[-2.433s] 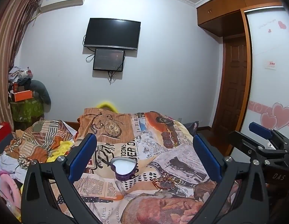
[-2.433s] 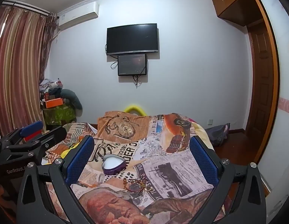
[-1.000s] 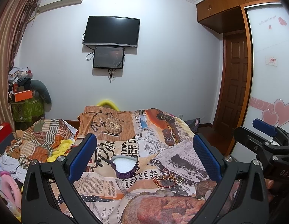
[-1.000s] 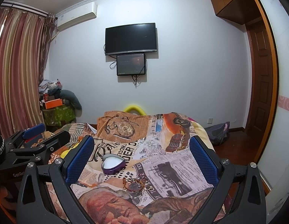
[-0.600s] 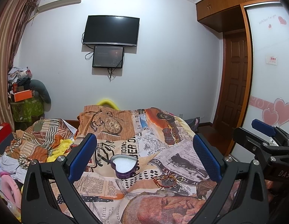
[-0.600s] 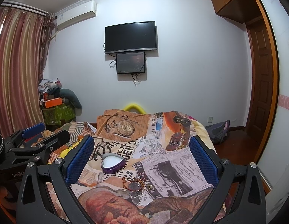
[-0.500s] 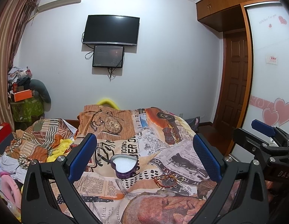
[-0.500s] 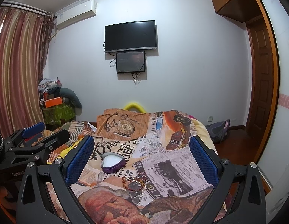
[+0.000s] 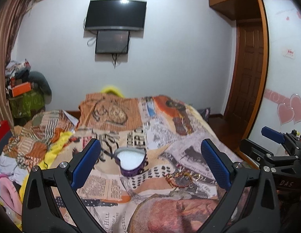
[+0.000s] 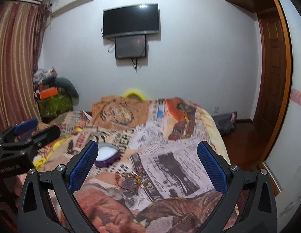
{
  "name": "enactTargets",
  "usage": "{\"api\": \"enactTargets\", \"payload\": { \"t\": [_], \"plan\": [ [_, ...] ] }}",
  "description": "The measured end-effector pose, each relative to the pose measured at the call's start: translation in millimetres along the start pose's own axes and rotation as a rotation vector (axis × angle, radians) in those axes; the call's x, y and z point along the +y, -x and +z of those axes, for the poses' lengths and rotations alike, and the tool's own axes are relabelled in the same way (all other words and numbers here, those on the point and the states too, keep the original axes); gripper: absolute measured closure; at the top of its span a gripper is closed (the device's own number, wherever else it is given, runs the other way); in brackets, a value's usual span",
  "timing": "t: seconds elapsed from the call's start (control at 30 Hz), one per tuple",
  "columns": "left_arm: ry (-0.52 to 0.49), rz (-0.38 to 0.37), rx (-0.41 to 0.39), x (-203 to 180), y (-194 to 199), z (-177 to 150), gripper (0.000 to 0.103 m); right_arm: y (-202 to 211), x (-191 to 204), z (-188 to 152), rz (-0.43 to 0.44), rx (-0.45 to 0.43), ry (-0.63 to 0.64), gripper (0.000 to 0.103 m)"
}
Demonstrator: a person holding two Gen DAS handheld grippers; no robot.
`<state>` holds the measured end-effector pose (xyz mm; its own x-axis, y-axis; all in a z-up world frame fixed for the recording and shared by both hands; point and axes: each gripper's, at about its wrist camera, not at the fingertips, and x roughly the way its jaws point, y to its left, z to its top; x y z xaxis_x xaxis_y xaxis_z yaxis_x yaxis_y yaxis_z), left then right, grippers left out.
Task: Organize jewelry
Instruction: 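Lower the left gripper onto the jewelry pile and grasp a gold bracelet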
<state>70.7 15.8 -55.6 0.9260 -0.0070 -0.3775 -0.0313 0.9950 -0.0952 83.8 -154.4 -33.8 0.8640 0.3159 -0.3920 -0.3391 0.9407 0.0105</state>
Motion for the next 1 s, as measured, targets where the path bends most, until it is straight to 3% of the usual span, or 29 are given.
{"api": "enactTargets", "payload": {
  "t": [0.2,0.43,0.8,1.0],
  "plan": [
    [0.001,0.000,0.150,5,-46,-23,0.000,-37,-13,-22,-0.025,0.131,0.017,0.002],
    [-0.019,-0.025,0.325,3,-97,-54,0.015,-71,-34,-46,0.008,0.287,-0.002,0.003],
    [-0.020,-0.139,0.453,-8,-135,-68,0.048,-107,-41,-62,0.144,0.441,0.032,0.048],
    [0.038,-0.220,0.541,-13,-155,-73,0.069,-117,-30,-65,0.200,0.481,0.078,0.059]
  ]
}}
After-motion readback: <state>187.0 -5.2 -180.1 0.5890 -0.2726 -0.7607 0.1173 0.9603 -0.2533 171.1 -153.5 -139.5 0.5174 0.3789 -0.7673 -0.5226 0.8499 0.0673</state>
